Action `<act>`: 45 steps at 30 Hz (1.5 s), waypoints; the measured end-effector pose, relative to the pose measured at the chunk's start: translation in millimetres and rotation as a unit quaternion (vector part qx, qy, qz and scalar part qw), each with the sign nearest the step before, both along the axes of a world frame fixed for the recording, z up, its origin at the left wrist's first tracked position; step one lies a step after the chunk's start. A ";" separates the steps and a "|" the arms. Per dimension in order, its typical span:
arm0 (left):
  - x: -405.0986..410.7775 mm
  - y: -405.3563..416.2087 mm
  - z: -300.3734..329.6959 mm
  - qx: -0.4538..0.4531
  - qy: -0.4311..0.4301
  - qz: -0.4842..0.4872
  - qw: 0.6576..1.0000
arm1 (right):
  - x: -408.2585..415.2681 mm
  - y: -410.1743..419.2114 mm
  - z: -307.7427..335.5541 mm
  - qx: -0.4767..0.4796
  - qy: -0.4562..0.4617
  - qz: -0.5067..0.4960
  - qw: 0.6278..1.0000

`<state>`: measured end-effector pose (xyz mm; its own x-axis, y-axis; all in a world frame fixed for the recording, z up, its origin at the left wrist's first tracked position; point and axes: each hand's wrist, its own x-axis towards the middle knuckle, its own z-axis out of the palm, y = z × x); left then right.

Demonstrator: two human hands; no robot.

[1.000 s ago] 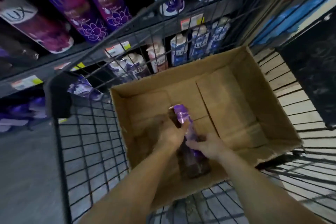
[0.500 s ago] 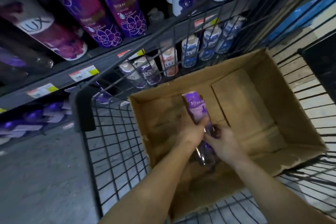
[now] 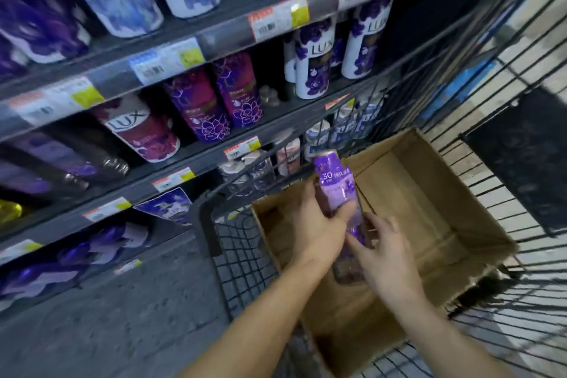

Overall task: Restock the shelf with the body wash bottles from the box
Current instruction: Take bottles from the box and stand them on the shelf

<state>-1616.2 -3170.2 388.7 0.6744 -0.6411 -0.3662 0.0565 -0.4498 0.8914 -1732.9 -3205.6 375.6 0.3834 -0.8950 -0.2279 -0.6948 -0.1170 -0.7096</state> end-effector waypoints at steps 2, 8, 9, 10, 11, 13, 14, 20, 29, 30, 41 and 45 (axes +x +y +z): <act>7.2 10.6 18.4 -0.021 -0.030 0.009 0.999 | 8.8 10.4 13.0 -0.034 -0.011 0.003 0.999; 34.9 66.1 83.2 -0.092 -0.094 0.053 0.990 | 47.8 53.4 62.2 -0.080 -0.123 0.037 0.988; 40.7 79.5 95.1 -0.101 -0.101 0.063 0.988 | 54.6 62.8 72.3 -0.086 -0.137 0.055 0.985; 46.5 93.7 107.6 -0.109 -0.110 0.076 0.985 | 61.2 72.1 83.0 -0.097 -0.144 0.075 0.982; 52.7 108.0 120.0 -0.119 -0.120 0.089 0.982 | 67.6 81.1 94.1 -0.107 -0.154 0.093 0.978; 66.7 137.4 141.1 -0.122 -0.137 0.112 0.977 | 83.6 102.3 115.5 -0.114 -0.182 0.118 0.969; 74.6 153.0 152.2 -0.119 -0.149 0.123 0.974 | 94.2 114.7 126.1 -0.108 -0.199 0.133 0.965; 141.8 244.1 209.1 -0.130 -0.200 0.172 0.956 | 182.2 192.6 171.2 -0.126 -0.304 0.160 0.931; 289.4 340.2 228.0 -0.171 -0.234 0.224 0.931 | 345.9 279.0 182.7 -0.079 -0.318 0.231 0.916; 304.2 345.7 227.9 -0.177 -0.234 0.228 0.928 | 361.1 283.7 182.8 -0.086 -0.319 0.232 0.915; 420.3 328.0 251.2 -0.333 -0.179 0.141 0.915 | 462.6 274.8 212.8 -0.196 -0.397 0.168 0.881; 439.5 322.6 252.6 -0.331 -0.186 0.113 0.918 | 477.3 269.3 216.1 -0.197 -0.408 0.168 0.876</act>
